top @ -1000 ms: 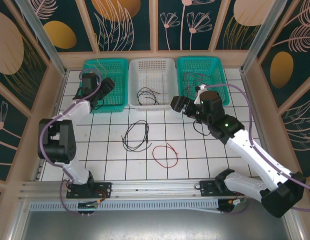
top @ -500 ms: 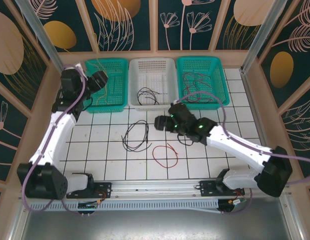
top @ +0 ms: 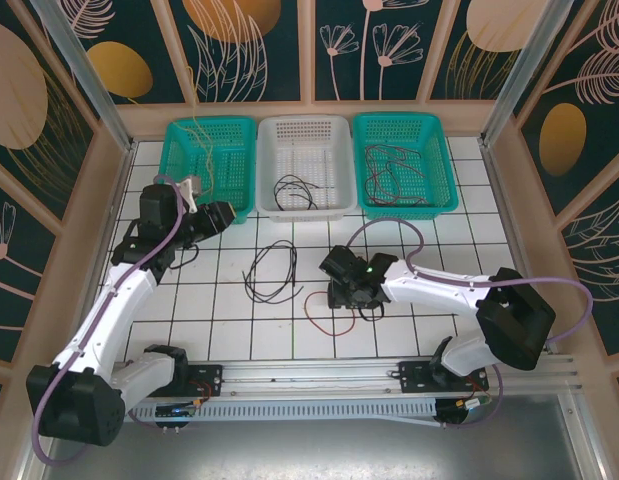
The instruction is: Untangle the cables
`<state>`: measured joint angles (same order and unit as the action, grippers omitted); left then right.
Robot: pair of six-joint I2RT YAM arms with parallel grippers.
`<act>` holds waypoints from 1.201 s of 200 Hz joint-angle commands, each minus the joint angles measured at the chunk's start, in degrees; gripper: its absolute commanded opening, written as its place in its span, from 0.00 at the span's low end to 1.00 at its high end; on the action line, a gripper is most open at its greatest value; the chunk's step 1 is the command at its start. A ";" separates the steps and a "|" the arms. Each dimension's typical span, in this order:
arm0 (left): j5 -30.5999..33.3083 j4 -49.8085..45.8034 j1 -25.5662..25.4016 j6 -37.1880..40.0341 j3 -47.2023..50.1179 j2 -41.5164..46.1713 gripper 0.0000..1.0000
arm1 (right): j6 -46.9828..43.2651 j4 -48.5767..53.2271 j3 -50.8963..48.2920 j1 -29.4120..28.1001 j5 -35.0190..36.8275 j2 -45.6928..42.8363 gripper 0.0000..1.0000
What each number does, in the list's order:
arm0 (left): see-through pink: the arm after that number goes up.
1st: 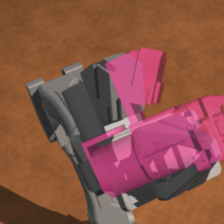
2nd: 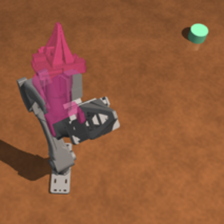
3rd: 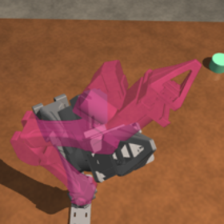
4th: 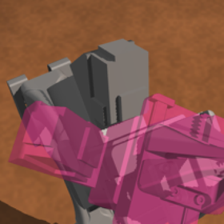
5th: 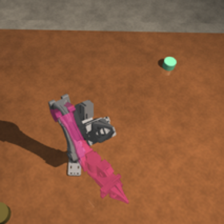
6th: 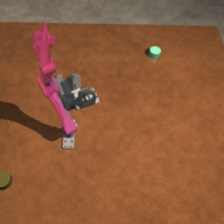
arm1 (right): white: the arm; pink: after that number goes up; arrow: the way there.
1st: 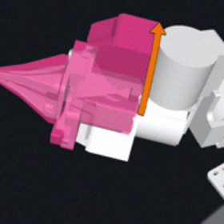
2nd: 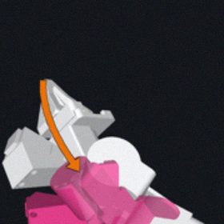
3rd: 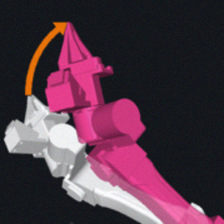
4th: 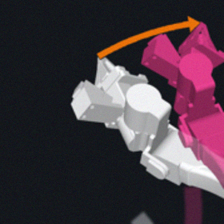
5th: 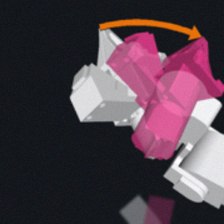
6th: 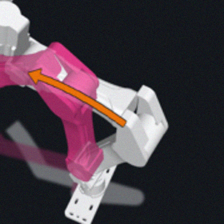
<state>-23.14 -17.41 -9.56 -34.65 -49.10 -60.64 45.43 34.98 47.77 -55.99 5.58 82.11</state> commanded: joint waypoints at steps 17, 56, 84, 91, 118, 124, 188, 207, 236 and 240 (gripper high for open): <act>0.77 -0.74 -1.17 -0.29 4.61 -0.80 0.30 | -1.33 -5.81 6.81 -0.35 -0.55 2.05 0.53; 0.56 -0.78 -1.86 -2.41 8.14 2.38 0.27 | -2.43 -9.14 15.22 -0.64 -1.76 14.12 0.42; 0.46 -0.87 -1.86 -2.98 9.79 3.86 0.27 | -2.98 -9.86 19.34 -0.66 -3.07 19.71 0.41; 0.55 -0.89 -1.86 -3.01 9.88 3.95 0.26 | -3.16 -9.85 19.99 -0.70 -3.43 20.86 0.41; 0.39 -0.28 -1.86 -3.15 9.73 3.44 0.26 | -3.67 -9.24 21.90 -1.22 -4.15 23.76 0.41; 0.31 -0.14 -1.86 -3.19 9.73 3.30 0.26 | -3.64 -9.23 22.05 -1.32 -4.18 24.12 0.41; -0.16 0.61 -1.95 -3.24 9.63 2.72 0.23 | -4.41 -7.89 25.07 -1.68 -4.49 28.35 0.39; -0.16 0.53 -1.95 -3.10 9.27 2.55 0.23 | -4.48 -6.83 26.10 -1.76 -4.51 29.67 0.36; -0.42 0.51 -1.94 -3.08 8.85 2.20 0.22 | -4.04 -5.73 26.45 -1.80 -4.00 30.48 0.24; -0.50 0.53 -1.95 -3.06 8.75 2.12 0.22 | -4.12 -5.66 26.41 -1.78 -4.00 30.50 0.21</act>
<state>-22.35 -17.74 -11.27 -37.58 -39.88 -58.13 41.85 26.44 72.69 -57.23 1.34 111.61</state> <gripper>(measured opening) 0.221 0.265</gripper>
